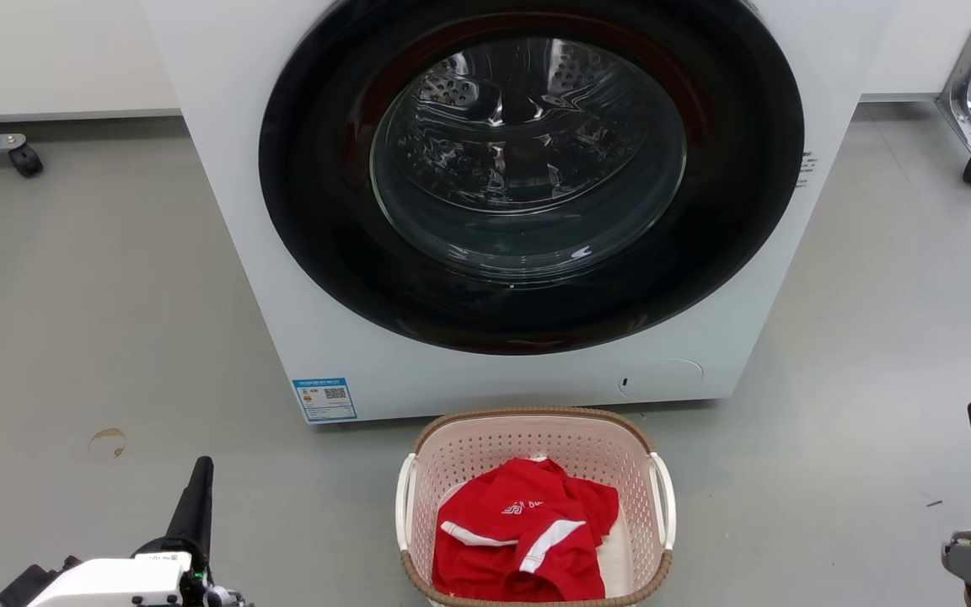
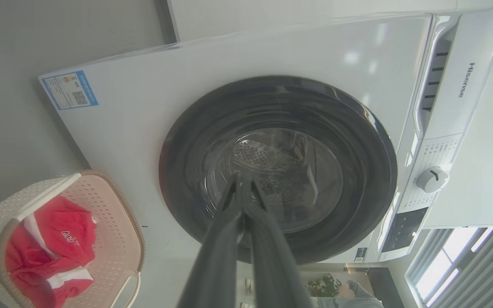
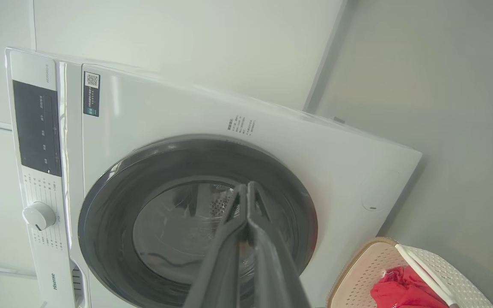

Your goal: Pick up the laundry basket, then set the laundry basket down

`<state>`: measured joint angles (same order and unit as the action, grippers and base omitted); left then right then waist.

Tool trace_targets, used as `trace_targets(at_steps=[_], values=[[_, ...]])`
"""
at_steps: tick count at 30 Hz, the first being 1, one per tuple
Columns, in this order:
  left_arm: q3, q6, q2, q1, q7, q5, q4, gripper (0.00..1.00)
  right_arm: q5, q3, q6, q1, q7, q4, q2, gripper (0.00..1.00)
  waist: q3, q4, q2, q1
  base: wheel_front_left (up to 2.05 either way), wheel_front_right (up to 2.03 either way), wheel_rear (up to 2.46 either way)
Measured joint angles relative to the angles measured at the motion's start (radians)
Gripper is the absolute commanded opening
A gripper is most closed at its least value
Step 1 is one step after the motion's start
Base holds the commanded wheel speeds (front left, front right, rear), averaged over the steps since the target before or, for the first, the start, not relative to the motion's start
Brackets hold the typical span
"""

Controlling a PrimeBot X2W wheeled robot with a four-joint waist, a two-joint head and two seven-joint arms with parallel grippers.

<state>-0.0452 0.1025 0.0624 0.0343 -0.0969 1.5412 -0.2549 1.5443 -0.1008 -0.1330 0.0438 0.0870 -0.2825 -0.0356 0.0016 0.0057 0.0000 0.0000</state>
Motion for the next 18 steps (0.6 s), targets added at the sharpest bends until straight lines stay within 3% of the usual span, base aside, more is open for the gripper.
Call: trace_targets(at_steps=[8,18], values=[[-0.028,0.017,-0.014,0.019,-0.006,0.063,-0.012,0.00,0.059,-0.024,0.007,0.015,0.019,0.005,0.007,0.00,0.001,-0.006,0.0001,0.0000,0.00,0.00,0.00],[-0.030,0.018,-0.015,0.019,-0.008,0.063,-0.014,0.00,0.060,-0.026,0.007,0.015,0.019,0.006,0.009,0.00,0.001,-0.006,0.0000,0.0000,0.00,0.00,0.00]])
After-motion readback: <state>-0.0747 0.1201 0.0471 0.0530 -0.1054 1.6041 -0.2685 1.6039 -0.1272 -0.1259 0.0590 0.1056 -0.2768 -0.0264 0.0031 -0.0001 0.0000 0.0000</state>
